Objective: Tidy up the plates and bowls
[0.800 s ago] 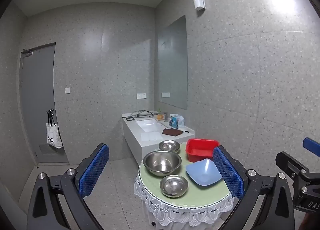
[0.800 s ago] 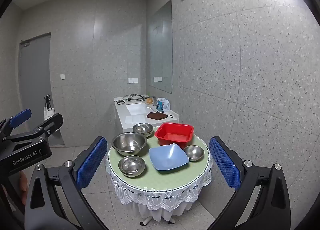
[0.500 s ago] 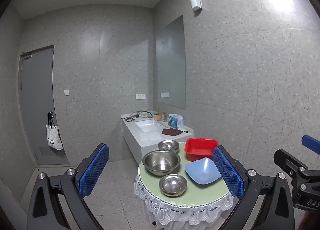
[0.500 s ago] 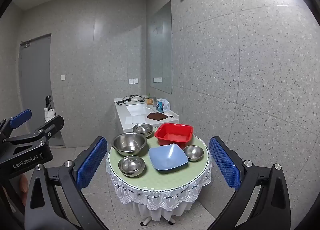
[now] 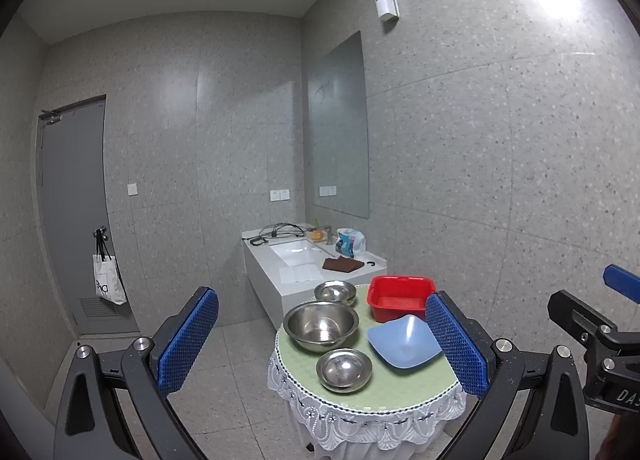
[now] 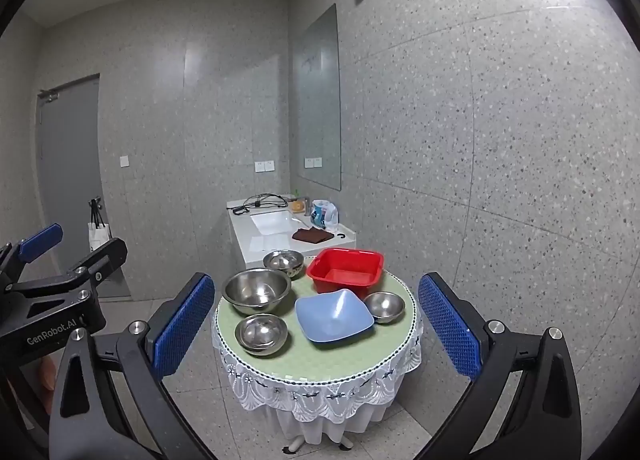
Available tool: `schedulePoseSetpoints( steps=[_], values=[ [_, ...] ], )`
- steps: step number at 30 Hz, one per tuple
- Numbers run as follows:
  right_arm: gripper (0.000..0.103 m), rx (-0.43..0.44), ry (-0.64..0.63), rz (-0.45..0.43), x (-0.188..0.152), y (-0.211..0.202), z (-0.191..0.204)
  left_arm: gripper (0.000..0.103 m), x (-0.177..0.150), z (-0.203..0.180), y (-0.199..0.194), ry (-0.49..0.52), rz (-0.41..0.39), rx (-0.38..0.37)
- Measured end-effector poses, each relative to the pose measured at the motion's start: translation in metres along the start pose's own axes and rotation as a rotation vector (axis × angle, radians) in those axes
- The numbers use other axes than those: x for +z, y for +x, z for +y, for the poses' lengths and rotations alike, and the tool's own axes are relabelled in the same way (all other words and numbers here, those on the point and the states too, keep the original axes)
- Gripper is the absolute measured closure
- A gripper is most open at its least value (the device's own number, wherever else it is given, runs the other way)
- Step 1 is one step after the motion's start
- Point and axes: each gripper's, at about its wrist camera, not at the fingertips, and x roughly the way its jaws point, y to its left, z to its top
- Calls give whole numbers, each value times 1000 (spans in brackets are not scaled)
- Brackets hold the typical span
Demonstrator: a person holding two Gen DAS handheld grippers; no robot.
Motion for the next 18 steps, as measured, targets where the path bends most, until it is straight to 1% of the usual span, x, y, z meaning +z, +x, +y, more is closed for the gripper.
schedulePoseSetpoints(
  steps=[7, 18],
  values=[
    [0, 16, -1, -16, -2, -2, 3, 1, 1, -2, -2, 0, 0, 4],
    [0, 21, -6, -18, -2, -4, 7, 1, 2, -1, -6, 2, -3, 5]
  ],
)
